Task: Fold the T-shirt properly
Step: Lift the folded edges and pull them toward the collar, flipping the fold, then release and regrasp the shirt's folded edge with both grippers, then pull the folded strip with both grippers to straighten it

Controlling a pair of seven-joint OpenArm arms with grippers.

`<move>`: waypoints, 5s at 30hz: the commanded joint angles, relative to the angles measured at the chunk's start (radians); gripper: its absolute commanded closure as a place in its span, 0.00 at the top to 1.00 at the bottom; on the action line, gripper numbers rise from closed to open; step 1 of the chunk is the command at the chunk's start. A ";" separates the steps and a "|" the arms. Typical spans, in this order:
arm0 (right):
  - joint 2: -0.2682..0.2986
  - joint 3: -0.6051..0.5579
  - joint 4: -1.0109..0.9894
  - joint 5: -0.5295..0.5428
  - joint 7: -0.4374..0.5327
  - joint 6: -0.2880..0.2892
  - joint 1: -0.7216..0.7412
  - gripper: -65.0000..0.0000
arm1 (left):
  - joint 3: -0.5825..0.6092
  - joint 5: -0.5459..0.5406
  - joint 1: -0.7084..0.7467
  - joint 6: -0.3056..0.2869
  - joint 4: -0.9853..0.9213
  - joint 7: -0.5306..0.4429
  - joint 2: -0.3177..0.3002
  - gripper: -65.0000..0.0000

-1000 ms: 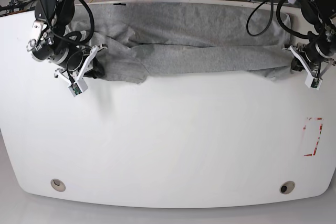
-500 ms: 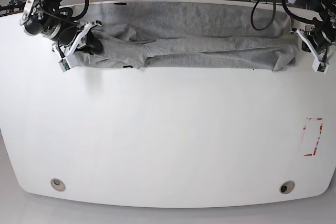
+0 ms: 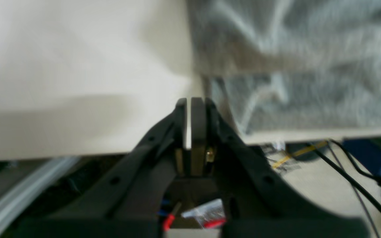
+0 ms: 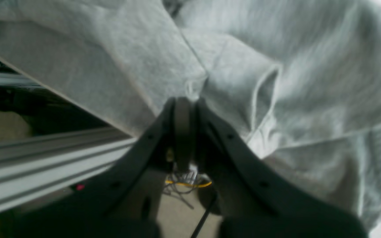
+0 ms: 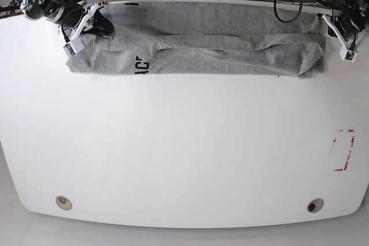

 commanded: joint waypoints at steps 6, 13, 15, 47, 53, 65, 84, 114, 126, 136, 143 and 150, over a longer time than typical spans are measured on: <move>0.020 0.006 0.033 0.055 0.014 0.006 -0.048 0.00 | -0.003 -0.003 0.017 -0.001 0.011 -0.004 -0.022 0.00; 0.023 0.032 0.030 0.053 0.014 0.004 -0.079 0.00 | -0.003 -0.003 0.010 -0.001 0.014 -0.004 -0.025 0.00; 0.023 0.043 0.028 0.053 0.014 0.004 -0.088 0.00 | 0.000 -0.008 0.010 -0.001 0.017 -0.004 -0.025 0.00; -0.014 0.058 0.040 0.053 0.000 0.006 0.010 0.85 | 0.000 -0.003 -0.328 0.063 -0.115 -0.004 0.032 0.38; -0.011 0.058 0.040 0.052 0.000 0.006 0.016 0.85 | 0.000 -0.009 -0.294 0.064 -0.164 -0.004 0.027 0.44; -0.046 -0.056 0.040 -0.066 0.004 0.004 0.044 0.85 | 0.077 -0.023 -0.200 -0.001 -0.173 -0.004 0.026 0.45; -0.065 -0.066 -0.158 -0.085 0.004 -0.003 0.144 0.05 | 0.066 -0.026 -0.194 -0.001 -0.132 -0.004 0.026 0.00; -0.105 -0.066 -0.174 -0.227 0.000 0.006 0.202 0.05 | -0.068 -0.029 -0.004 -0.001 0.003 -0.004 0.026 0.27; -0.098 -0.066 -0.023 -0.226 -0.002 0.007 0.174 0.05 | -0.011 -0.140 -0.036 -0.001 0.063 -0.004 0.030 0.59; -0.105 -0.066 -0.041 -0.233 0.000 -0.003 0.160 0.05 | 0.232 -0.077 -0.016 -0.001 0.057 -0.004 0.073 0.58; -0.098 -0.060 -0.162 -0.235 0.018 -0.005 0.156 0.05 | 0.307 0.063 -0.012 -0.001 0.056 -0.004 0.072 0.58; -0.085 -0.060 -0.247 -0.235 0.066 -0.005 0.168 0.05 | 0.310 0.146 -0.118 -0.001 -0.053 -0.027 0.041 0.58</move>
